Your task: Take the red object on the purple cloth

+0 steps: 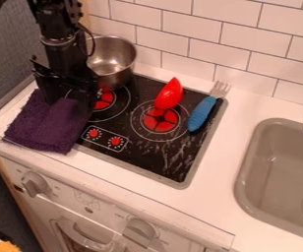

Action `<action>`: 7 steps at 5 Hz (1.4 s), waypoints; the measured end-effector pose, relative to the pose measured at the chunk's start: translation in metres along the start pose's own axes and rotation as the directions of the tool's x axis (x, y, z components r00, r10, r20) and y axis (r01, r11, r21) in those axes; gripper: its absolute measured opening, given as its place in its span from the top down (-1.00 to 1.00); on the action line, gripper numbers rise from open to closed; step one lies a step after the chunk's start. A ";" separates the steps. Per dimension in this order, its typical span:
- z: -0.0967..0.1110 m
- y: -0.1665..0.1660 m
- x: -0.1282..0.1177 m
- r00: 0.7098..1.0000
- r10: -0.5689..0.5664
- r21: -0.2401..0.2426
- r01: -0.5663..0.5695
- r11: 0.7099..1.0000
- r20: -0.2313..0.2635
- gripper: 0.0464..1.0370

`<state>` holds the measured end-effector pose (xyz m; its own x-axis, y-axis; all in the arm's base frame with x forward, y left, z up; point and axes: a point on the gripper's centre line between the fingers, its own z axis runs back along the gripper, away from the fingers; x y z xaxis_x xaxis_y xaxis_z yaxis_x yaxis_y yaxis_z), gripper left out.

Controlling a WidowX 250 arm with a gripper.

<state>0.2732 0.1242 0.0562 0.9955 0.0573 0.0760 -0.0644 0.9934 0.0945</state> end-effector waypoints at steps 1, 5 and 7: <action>-0.009 -0.004 -0.002 1.000 0.002 -0.010 -0.002 1.000 -0.031 -0.93; 0.008 -0.112 0.096 0.995 -0.084 -0.069 0.087 0.994 0.046 -0.93; -0.029 -0.113 0.109 0.998 -0.059 -0.045 0.057 0.997 -0.038 -0.93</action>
<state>0.3910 0.0210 0.0249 0.9995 0.0024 0.0330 -0.0042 0.9985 0.0537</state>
